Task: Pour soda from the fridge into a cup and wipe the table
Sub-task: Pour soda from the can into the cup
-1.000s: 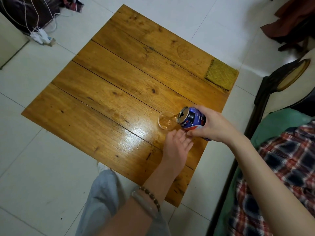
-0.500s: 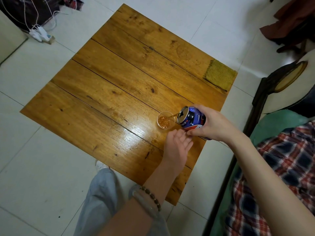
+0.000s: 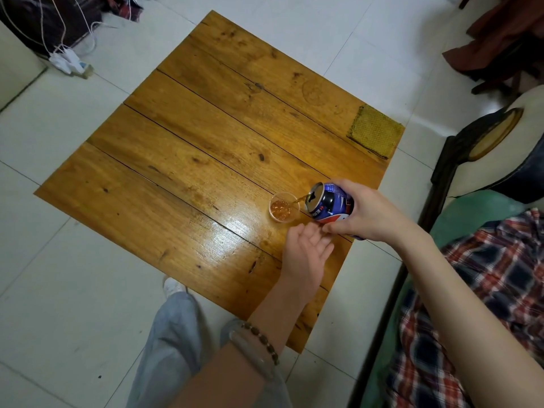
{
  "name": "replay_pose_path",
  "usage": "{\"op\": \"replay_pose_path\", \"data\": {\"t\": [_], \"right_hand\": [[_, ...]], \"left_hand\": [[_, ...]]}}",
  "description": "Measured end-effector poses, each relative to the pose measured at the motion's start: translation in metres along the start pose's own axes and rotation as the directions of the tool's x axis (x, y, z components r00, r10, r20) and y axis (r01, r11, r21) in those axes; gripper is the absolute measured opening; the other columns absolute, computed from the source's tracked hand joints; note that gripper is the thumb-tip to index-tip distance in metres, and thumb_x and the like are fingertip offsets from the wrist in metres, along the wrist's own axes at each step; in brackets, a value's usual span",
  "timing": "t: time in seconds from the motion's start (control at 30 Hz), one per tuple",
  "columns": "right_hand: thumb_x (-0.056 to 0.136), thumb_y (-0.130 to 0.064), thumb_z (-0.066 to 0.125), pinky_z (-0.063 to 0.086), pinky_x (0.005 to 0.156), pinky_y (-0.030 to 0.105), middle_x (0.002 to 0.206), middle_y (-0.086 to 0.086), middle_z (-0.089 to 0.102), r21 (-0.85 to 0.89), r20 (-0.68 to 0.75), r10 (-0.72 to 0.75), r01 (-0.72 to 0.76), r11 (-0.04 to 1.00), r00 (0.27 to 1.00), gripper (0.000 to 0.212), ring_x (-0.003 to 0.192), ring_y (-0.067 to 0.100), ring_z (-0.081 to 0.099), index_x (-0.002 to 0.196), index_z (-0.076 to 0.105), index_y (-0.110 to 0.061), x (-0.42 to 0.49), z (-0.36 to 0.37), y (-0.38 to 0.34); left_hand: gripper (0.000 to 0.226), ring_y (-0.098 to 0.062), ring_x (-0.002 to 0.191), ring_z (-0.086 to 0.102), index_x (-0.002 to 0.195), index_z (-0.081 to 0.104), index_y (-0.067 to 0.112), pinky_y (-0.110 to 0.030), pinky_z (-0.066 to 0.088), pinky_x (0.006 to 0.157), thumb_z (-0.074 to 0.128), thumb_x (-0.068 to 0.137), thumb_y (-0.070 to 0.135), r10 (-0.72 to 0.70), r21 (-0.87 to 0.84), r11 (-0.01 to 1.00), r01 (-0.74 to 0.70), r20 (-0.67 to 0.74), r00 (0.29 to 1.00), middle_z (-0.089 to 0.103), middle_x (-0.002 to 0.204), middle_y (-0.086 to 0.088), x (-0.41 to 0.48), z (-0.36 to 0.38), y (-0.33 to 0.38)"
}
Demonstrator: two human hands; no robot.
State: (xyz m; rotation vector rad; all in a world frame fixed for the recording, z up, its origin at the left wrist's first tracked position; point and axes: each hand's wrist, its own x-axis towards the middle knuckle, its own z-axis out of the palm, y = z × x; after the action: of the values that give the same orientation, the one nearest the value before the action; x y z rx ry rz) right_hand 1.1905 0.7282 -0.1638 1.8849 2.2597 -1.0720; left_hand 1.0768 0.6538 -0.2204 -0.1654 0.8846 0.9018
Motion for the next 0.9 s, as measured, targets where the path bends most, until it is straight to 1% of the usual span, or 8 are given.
{"op": "replay_pose_path", "data": {"t": [0.13, 0.23, 0.33, 0.57, 0.73, 0.9], "right_hand": [[0.063, -0.033, 0.082, 0.05, 0.075, 0.031, 0.105, -0.002, 0.058, -0.011, 0.003, 0.008, -0.008, 1.0, 1.0, 0.075, 0.092, 0.017, 0.056, 0.129, 0.046, -0.022, 0.0, 0.002, 0.002], [0.064, -0.034, 0.081, 0.05, 0.082, 0.036, 0.106, 0.0, 0.059, -0.026, 0.0, 0.007, -0.007, 1.0, 1.0, 0.074, 0.093, 0.018, 0.056, 0.128, 0.046, -0.021, 0.0, 0.002, 0.003], [0.064, -0.034, 0.081, 0.05, 0.084, 0.037, 0.108, 0.001, 0.059, -0.031, 0.004, 0.011, -0.011, 0.999, 1.0, 0.075, 0.094, 0.019, 0.056, 0.129, 0.046, -0.021, 0.0, 0.003, 0.003], [0.064, -0.034, 0.081, 0.05, 0.085, 0.04, 0.108, 0.001, 0.059, -0.041, -0.004, 0.02, -0.02, 0.999, 1.0, 0.077, 0.095, 0.019, 0.056, 0.13, 0.045, -0.021, 0.003, 0.005, 0.008], [0.064, -0.037, 0.081, 0.05, 0.082, 0.037, 0.107, -0.002, 0.058, -0.076, -0.008, 0.014, -0.014, 0.997, 1.0, 0.077, 0.095, 0.018, 0.055, 0.13, 0.044, -0.025, 0.004, 0.004, 0.01], [0.063, -0.039, 0.08, 0.05, 0.083, 0.039, 0.108, -0.001, 0.058, -0.09, -0.004, 0.022, -0.023, 0.996, 1.0, 0.077, 0.095, 0.018, 0.055, 0.13, 0.044, -0.025, 0.005, 0.005, 0.014]], "left_hand": [[0.054, -0.027, 0.134, 0.039, 0.143, 0.032, 0.005, -0.038, 0.026, 0.112, 0.019, 0.1, 0.035, 0.003, 0.0, 1.0, -0.003, 0.004, 1.0, 0.042, 0.144, -0.015, -0.001, 0.0, -0.002], [0.056, -0.027, 0.135, 0.038, 0.145, 0.029, 0.005, -0.039, 0.026, 0.112, 0.02, 0.1, 0.036, 0.004, -0.01, 1.0, -0.004, 0.001, 1.0, 0.041, 0.145, -0.016, -0.001, -0.001, -0.002], [0.057, -0.027, 0.135, 0.038, 0.146, 0.028, 0.004, -0.039, 0.026, 0.112, 0.021, 0.1, 0.037, -0.001, -0.029, 1.0, 0.001, -0.006, 1.0, 0.041, 0.145, -0.016, 0.0, 0.0, -0.003], [0.057, -0.029, 0.136, 0.036, 0.146, 0.028, 0.004, -0.039, 0.024, 0.113, 0.021, 0.1, 0.038, -0.01, -0.045, 0.999, 0.009, -0.01, 1.0, 0.04, 0.146, -0.017, 0.003, 0.001, -0.002], [0.058, -0.028, 0.135, 0.037, 0.145, 0.03, 0.003, -0.039, 0.024, 0.114, 0.02, 0.1, 0.038, -0.005, -0.052, 0.999, 0.005, 0.003, 1.0, 0.042, 0.145, -0.017, 0.003, 0.002, -0.003], [0.057, -0.028, 0.135, 0.037, 0.144, 0.031, 0.003, -0.039, 0.024, 0.114, 0.019, 0.1, 0.038, -0.01, -0.055, 0.998, 0.01, 0.011, 1.0, 0.041, 0.145, -0.017, 0.003, 0.003, -0.003]]}}
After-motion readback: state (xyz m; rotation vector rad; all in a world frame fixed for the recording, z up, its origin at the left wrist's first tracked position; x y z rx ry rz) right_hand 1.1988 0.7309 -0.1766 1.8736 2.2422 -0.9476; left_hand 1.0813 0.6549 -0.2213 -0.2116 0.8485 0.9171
